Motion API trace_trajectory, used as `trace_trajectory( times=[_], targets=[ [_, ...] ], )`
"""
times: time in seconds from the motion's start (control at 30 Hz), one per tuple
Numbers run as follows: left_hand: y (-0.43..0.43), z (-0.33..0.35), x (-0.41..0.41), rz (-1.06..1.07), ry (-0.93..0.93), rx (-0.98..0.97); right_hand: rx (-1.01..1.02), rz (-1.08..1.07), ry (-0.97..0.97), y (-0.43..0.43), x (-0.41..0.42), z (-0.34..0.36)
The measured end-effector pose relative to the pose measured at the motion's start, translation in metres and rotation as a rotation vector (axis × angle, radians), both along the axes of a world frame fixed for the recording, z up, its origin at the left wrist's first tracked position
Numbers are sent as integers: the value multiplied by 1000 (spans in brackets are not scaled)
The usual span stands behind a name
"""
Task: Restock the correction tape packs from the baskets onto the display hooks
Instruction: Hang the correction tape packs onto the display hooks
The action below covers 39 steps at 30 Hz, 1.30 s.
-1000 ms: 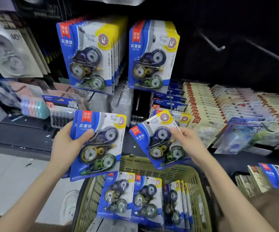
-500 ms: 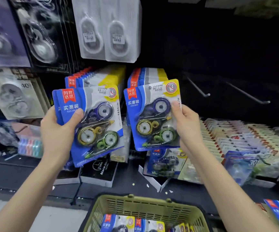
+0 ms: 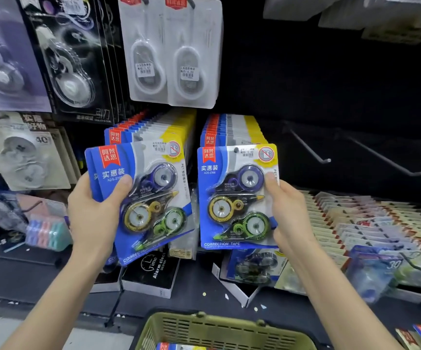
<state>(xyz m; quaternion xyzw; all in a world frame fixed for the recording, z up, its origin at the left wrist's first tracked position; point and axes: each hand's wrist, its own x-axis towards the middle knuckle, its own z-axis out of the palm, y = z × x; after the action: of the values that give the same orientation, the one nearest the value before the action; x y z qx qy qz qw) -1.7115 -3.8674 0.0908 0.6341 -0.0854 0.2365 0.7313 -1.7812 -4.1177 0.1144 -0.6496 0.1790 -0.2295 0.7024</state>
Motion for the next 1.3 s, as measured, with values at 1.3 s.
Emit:
trace_trajectory(
  times=[1.3],
  targets=[
    [-17,-14,-26,-256,286,8,-97,212,-79,20,-13,-40]
  ],
)
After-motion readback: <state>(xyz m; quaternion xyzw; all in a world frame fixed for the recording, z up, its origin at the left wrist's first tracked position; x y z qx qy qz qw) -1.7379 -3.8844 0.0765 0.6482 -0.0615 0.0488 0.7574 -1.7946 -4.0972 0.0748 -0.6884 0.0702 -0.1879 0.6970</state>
